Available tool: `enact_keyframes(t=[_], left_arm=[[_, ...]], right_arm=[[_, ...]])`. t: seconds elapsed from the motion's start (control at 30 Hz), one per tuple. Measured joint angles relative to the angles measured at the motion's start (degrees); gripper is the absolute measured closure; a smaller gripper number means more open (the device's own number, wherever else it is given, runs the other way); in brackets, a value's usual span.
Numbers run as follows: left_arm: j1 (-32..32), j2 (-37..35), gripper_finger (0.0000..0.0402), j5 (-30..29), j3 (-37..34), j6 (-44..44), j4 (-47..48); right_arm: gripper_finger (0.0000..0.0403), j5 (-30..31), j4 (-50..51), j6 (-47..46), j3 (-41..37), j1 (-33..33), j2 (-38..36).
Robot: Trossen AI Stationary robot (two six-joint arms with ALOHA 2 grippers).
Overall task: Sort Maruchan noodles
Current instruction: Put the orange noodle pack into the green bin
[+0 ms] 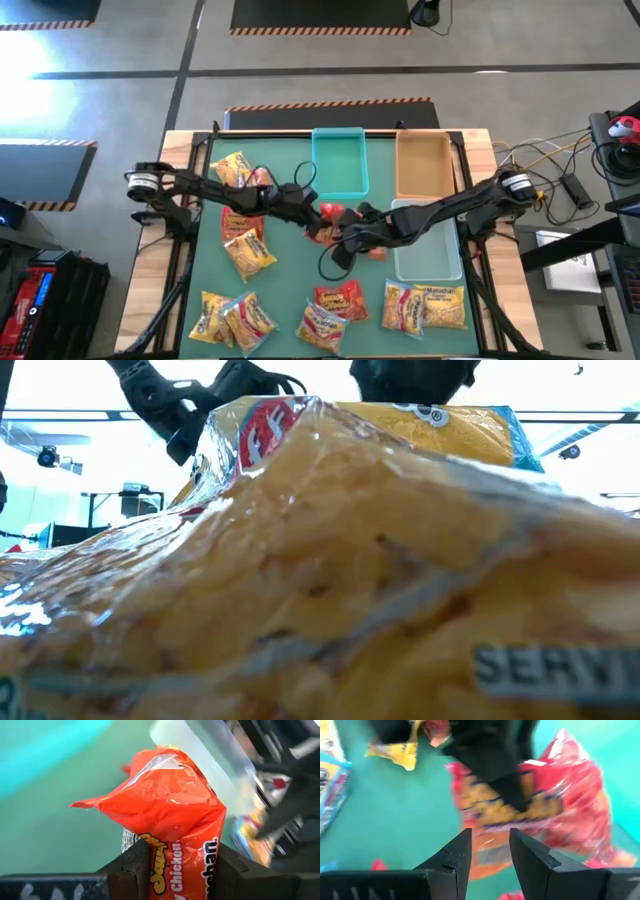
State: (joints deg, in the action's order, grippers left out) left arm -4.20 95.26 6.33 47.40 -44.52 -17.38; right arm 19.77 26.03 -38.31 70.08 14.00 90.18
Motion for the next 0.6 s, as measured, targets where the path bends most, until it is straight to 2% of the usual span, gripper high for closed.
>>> enact_keyframes(t=[0.13,0.37,0.6], left_arm=[[-2.10,-0.25,0.0278,-3.12,4.30,3.38,3.78],[-6.98,-0.04,0.0278,-7.51,16.25,13.44,19.10],[-12.37,0.03,0.0278,-10.04,23.11,24.98,24.26]], right_arm=[[0.0280,-0.07,3.77,1.44,0.01,0.02,-3.19],[0.0280,-0.13,5.54,4.93,0.01,-0.07,-5.39],[0.0280,0.84,9.87,6.68,0.01,-0.13,-5.41]])
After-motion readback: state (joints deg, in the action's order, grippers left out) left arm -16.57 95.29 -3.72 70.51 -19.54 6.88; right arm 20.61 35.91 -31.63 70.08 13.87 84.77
